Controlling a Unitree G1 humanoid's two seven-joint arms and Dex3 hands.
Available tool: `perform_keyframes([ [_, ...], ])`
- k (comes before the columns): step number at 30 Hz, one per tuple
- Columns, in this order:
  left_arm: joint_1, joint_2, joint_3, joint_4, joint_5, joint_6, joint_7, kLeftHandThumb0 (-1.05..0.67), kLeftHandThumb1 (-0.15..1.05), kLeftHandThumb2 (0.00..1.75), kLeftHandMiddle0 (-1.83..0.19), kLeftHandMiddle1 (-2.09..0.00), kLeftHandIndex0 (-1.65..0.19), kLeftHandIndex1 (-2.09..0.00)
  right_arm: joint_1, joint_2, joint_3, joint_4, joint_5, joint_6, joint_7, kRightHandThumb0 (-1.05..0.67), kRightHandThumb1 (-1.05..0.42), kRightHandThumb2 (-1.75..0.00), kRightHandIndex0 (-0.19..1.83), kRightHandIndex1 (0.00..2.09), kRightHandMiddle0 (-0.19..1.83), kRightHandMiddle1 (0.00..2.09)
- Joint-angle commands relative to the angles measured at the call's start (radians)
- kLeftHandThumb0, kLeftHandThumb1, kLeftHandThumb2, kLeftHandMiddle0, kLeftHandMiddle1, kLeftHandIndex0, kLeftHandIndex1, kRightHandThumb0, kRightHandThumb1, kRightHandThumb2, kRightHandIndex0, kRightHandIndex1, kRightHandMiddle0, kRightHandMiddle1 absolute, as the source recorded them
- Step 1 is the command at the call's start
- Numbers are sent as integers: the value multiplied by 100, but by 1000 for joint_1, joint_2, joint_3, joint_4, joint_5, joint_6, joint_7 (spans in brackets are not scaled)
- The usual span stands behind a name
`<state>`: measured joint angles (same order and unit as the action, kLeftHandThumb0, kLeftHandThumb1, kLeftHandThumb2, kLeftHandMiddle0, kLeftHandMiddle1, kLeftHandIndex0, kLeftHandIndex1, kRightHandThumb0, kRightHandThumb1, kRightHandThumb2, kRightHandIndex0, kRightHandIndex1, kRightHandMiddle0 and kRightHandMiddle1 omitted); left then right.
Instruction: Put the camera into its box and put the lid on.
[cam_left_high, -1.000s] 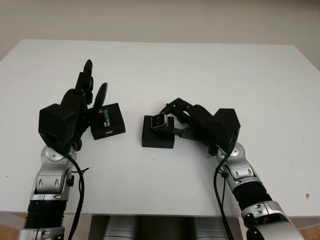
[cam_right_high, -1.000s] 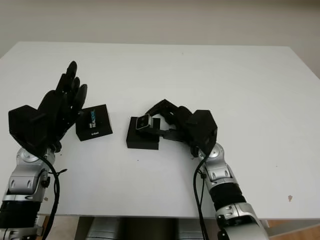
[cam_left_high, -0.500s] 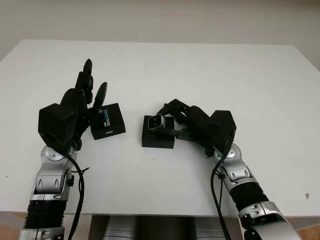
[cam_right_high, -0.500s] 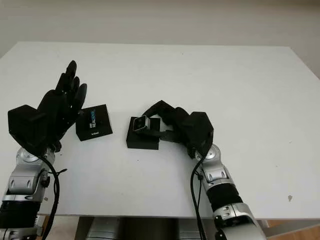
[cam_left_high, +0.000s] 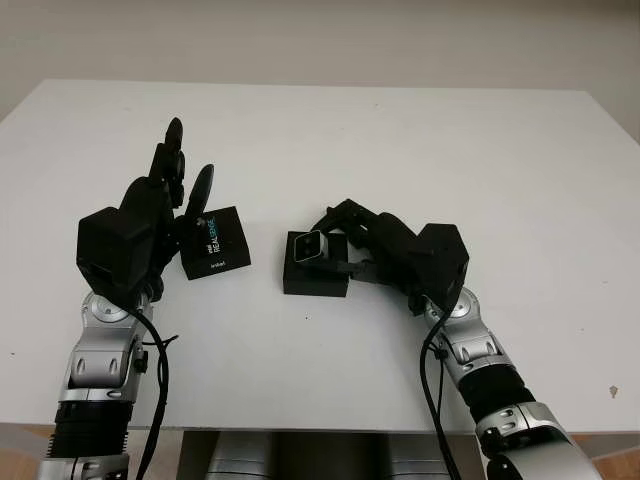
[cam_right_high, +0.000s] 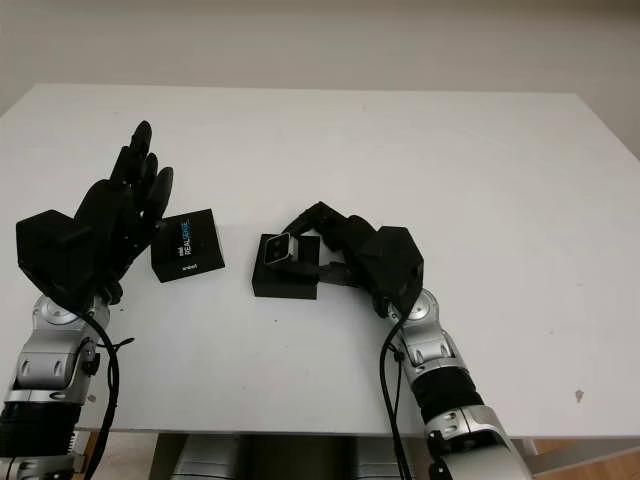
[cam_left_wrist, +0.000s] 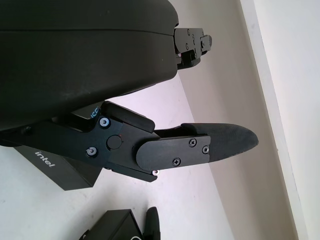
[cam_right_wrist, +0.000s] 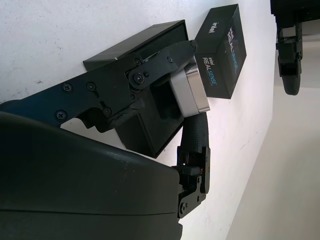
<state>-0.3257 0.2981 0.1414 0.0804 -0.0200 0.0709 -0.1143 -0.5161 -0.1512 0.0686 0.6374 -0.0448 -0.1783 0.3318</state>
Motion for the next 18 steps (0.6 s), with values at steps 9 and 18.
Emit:
perform_keyframes([
  [9,17,6,9,-21,-3,-2,-1,-77,105,51,13,-5,13,-5,-4,-11,13,7,-21,-3,0,-46,-92,-5,13,5,33,168],
  [18,25,6,8,-33,-5,8,-2,-76,105,51,14,-5,13,-5,7,-35,58,3,-86,-76,0,-48,-93,-5,13,5,32,170],
])
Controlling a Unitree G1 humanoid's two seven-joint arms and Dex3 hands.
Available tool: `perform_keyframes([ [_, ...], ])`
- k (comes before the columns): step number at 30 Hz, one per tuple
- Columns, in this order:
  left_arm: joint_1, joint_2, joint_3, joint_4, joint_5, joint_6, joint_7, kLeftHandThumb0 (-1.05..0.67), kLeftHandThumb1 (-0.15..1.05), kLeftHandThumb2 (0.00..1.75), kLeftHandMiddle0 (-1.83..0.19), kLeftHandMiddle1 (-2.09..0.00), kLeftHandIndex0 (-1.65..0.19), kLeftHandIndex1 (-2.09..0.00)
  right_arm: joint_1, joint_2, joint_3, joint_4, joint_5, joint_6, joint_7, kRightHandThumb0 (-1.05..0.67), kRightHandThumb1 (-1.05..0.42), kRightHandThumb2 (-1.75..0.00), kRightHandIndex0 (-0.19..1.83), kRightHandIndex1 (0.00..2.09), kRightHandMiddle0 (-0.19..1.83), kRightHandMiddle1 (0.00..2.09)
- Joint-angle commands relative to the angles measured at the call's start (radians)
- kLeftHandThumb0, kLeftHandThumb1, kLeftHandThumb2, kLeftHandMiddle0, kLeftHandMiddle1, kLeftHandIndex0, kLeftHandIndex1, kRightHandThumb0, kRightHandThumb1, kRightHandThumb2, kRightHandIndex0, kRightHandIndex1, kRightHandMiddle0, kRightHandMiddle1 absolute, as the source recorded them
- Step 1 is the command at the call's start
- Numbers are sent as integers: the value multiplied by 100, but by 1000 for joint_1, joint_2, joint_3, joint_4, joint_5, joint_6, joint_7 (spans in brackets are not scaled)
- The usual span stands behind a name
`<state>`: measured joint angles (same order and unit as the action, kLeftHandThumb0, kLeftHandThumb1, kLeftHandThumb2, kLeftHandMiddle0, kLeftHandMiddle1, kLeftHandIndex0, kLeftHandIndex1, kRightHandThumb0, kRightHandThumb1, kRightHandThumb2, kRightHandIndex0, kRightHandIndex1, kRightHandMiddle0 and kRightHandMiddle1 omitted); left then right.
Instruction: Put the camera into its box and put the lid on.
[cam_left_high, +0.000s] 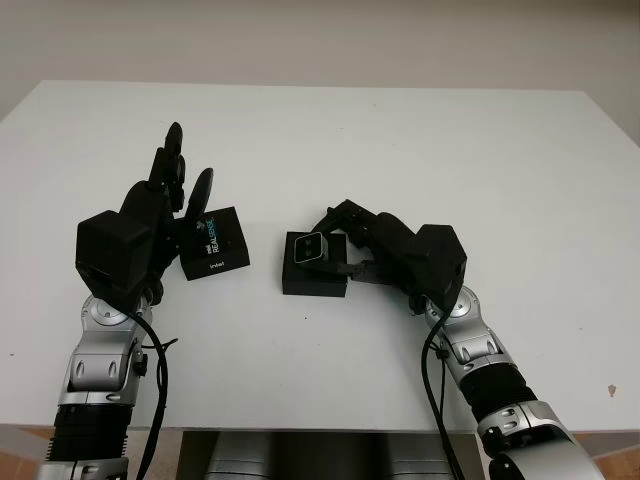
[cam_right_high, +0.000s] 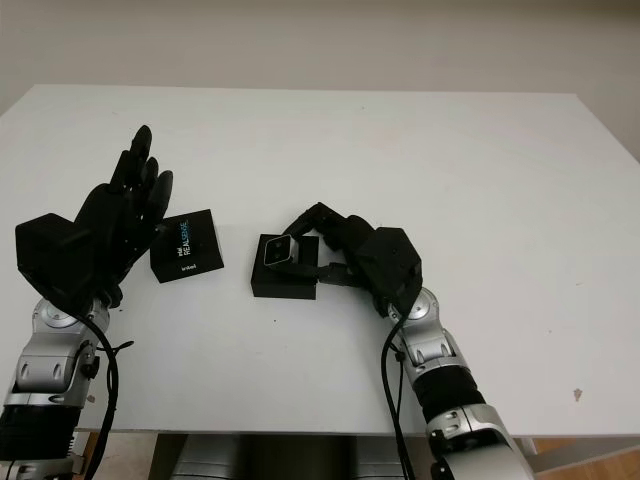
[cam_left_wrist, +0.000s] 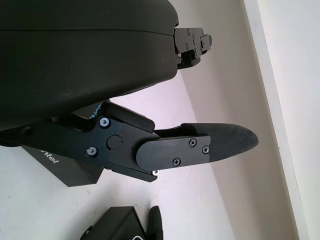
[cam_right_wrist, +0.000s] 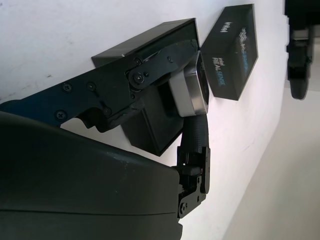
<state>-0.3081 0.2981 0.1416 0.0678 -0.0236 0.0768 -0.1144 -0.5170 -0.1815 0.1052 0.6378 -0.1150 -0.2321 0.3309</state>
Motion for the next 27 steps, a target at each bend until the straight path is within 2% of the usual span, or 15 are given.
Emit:
perform_keyframes([
  [1,10,6,7,-24,0,5,-1,-76,105,51,14,-5,13,-5,10,-10,32,-3,-33,-38,-5,-47,-92,-5,13,5,32,170],
  [3,14,4,7,-33,2,13,4,-76,105,52,14,-5,13,-5,17,-18,50,-20,-61,-63,-13,-44,-92,-5,13,5,29,169],
  [6,17,1,10,-38,-4,18,1,-76,105,51,14,-5,14,-5,21,-42,84,-49,-112,-98,-13,-45,-92,-5,9,4,14,150],
  [7,18,1,10,-38,-4,19,2,-76,105,51,14,-5,14,-5,22,-53,97,-64,-134,-100,-12,-46,-91,-5,7,3,9,135],
  [8,18,2,9,-39,-3,21,1,-76,105,51,14,-5,14,-5,24,-63,108,-81,-154,-101,-16,-49,-91,-5,2,3,6,107],
  [9,19,4,8,-41,-3,22,-1,-76,105,51,14,-5,14,-5,27,-71,116,-97,-171,-106,-24,-51,-90,-5,0,4,8,88],
  [10,20,5,8,-41,-3,21,-2,-76,105,51,15,-5,14,-5,30,-77,120,-113,-182,-109,-32,-53,-90,-5,-3,4,9,70],
  [11,20,6,8,-43,-3,23,-3,-76,105,52,15,-5,14,-5,34,-80,121,-124,-190,-115,-42,-54,-90,-5,-4,4,9,62],
  [15,23,3,12,-50,-11,36,-4,-76,105,51,15,-5,14,-5,44,-89,115,-167,-197,-112,-62,-55,-91,-6,-8,3,8,52],
  [27,21,1,7,-43,3,27,0,-76,105,52,14,-5,14,-5,22,-127,61,-239,-192,-130,-148,-59,-89,-5,-10,4,10,46],
])
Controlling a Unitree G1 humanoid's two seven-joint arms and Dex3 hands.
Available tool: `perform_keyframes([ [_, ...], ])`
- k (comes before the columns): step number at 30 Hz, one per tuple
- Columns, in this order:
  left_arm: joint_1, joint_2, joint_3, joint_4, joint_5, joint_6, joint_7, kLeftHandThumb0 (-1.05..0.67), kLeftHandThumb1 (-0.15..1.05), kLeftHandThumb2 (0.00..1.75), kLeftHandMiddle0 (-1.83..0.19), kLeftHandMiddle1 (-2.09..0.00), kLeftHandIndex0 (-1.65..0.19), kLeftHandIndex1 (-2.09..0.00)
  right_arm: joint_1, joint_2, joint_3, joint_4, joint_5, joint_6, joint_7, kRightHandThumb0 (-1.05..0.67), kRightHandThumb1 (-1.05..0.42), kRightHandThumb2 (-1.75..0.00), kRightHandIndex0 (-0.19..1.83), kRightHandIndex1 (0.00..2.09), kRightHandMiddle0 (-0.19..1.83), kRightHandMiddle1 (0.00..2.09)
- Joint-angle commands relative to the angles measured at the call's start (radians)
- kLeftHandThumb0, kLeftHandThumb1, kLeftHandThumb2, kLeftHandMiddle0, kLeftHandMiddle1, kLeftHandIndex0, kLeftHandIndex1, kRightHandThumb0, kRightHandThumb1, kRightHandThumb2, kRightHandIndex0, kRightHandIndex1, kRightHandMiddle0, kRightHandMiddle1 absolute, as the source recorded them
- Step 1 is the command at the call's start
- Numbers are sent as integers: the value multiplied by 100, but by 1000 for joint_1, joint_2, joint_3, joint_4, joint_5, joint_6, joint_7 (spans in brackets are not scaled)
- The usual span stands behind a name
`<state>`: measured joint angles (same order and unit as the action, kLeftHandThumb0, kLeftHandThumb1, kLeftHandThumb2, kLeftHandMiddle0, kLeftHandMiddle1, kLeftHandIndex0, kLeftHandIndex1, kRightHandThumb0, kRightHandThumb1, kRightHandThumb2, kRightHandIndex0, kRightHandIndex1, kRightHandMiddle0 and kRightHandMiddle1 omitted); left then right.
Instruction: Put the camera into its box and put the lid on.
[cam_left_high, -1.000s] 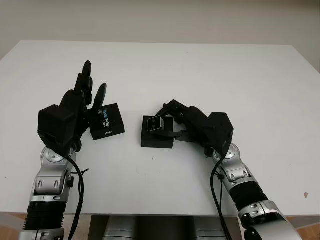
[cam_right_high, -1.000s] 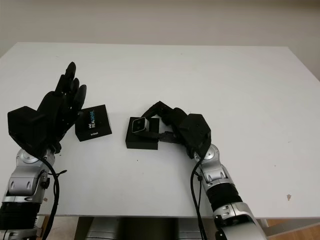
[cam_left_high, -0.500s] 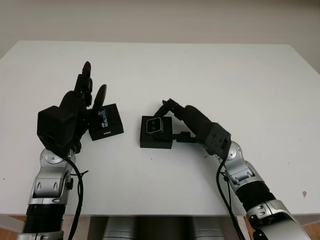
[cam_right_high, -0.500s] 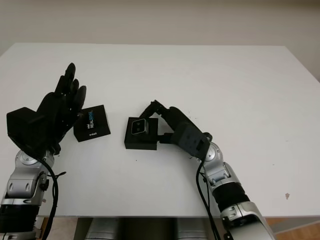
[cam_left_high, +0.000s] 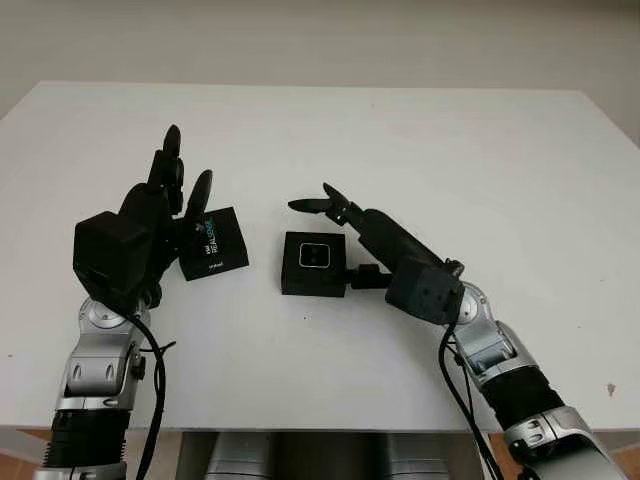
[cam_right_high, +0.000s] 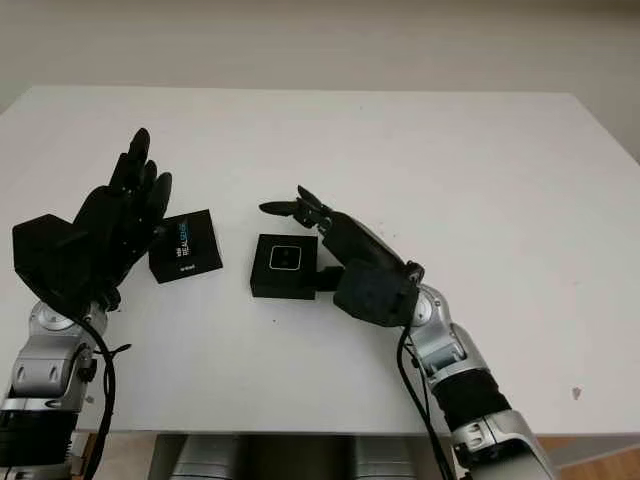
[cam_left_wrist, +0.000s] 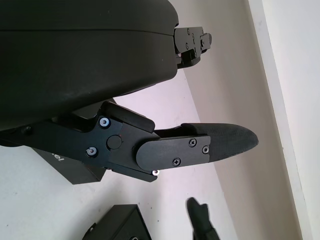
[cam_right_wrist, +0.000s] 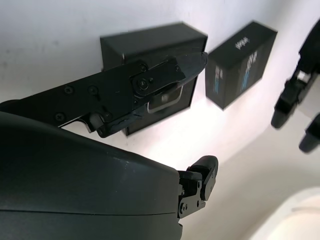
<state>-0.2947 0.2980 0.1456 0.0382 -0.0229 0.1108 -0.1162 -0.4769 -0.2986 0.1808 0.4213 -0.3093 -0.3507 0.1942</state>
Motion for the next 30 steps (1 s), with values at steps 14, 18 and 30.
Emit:
perform_keyframes([
  [14,-13,65,11,58,130,-118,87,-69,105,22,-25,-11,-14,-16,-60,37,-207,-109,376,187,87,-64,-100,-8,-18,1,-10,26],
  [18,-11,237,-33,90,232,-141,-39,-74,105,12,-13,-3,-7,-10,-96,13,-253,-132,425,266,92,-71,-104,-19,-15,4,-10,25],
  [30,-93,468,-139,237,373,-307,-229,-93,102,5,17,-2,18,-1,-194,-56,-378,-111,595,437,209,-92,-105,-50,-19,0,-19,0],
])
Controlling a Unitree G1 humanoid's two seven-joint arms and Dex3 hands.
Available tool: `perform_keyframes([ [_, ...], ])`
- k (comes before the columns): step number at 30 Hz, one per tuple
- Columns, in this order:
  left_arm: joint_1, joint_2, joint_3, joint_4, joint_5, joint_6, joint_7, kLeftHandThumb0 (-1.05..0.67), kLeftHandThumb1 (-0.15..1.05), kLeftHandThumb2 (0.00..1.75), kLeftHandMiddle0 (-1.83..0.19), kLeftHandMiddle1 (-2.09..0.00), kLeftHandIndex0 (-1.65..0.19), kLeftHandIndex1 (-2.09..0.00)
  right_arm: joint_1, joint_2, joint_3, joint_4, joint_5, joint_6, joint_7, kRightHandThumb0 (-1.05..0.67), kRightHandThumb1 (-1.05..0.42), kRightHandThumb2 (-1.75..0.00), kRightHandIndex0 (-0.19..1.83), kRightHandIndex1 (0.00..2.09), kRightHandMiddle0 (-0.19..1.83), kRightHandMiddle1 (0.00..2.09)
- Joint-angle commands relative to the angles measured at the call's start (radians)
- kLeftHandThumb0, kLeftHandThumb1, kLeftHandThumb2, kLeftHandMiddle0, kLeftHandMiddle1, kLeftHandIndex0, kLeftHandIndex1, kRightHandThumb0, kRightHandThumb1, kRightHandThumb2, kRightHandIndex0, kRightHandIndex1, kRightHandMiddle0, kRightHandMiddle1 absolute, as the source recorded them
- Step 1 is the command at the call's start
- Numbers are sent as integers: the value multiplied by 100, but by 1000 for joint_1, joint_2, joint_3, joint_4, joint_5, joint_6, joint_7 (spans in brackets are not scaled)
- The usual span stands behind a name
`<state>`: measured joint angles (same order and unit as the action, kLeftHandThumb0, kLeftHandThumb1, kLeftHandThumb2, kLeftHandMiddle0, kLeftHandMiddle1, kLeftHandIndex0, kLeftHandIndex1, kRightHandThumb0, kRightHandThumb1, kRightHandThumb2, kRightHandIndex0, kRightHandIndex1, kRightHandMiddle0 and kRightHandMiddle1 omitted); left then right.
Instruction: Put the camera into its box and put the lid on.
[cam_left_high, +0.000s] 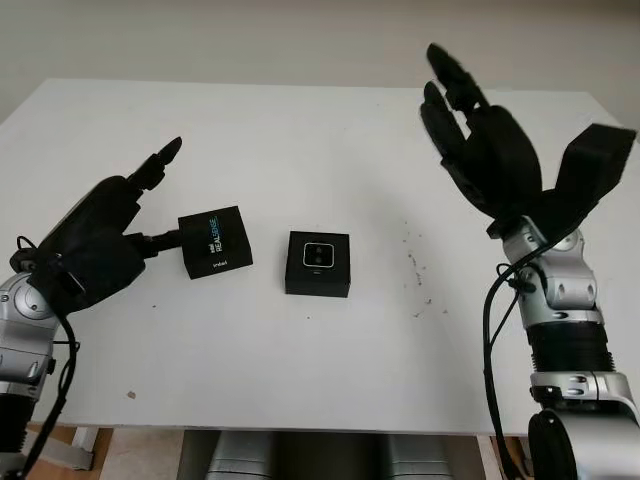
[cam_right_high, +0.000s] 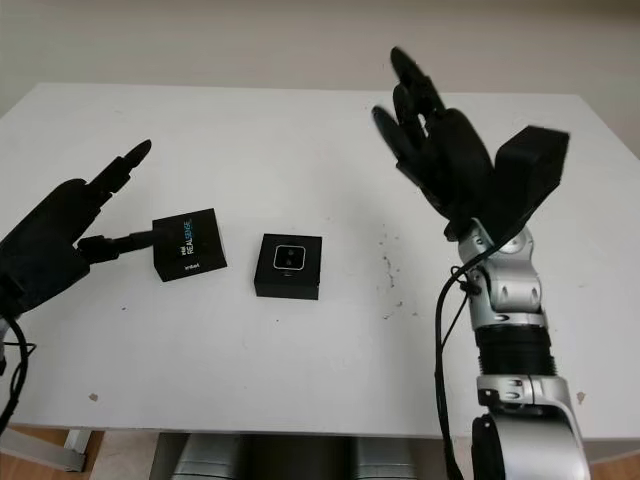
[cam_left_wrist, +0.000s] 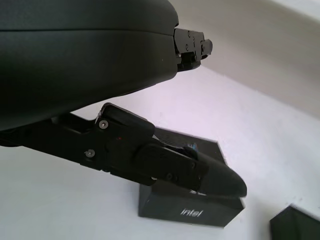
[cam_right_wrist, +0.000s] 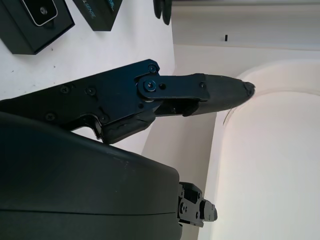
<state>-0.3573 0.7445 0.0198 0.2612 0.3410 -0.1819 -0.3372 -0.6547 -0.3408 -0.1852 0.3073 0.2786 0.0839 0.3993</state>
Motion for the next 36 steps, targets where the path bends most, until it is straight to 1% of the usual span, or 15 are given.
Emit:
perform_keyframes([
  [1,-40,28,-27,30,25,-28,-10,-93,102,5,18,-3,19,-2,-17,-14,-14,3,8,5,3,-92,-105,-50,-19,0,-19,0],
  [4,-67,30,-65,78,70,-60,-2,-94,101,5,19,-1,19,0,-20,-10,-24,13,14,20,-1,-88,-105,-53,-19,0,-19,0],
  [8,-95,14,-87,136,84,-91,19,-92,100,5,19,-1,19,0,-14,-7,-29,14,14,27,-9,-86,-105,-58,-19,0,-19,0],
  [12,-123,-27,-109,160,78,-56,16,-88,99,5,19,0,19,0,-5,-5,-34,20,18,24,-8,-84,-105,-63,-19,0,-19,0],
  [16,-144,-55,-122,200,72,-87,36,-81,98,5,19,0,19,0,-6,-4,-40,21,27,47,-10,-84,-105,-65,-19,0,-19,0],
  [19,-159,-68,-138,223,99,-103,79,-78,98,5,16,-3,18,-1,-7,-8,-41,21,30,60,-11,-84,-105,-66,-19,0,-19,0],
  [24,-172,-73,-158,225,132,-83,104,-77,99,6,10,-6,14,-5,-3,-10,-44,12,33,73,-13,-85,-105,-66,-19,0,-19,0],
  [28,-173,-68,-172,223,154,-90,118,-78,99,5,8,-7,12,-5,-3,-13,-40,10,28,77,-13,-83,-105,-67,-19,0,-19,0],
  [36,-182,-27,-210,220,214,-107,92,-87,100,6,10,-5,15,-4,-10,-10,-39,1,27,112,-31,-76,-105,-68,-19,0,-19,0],
])
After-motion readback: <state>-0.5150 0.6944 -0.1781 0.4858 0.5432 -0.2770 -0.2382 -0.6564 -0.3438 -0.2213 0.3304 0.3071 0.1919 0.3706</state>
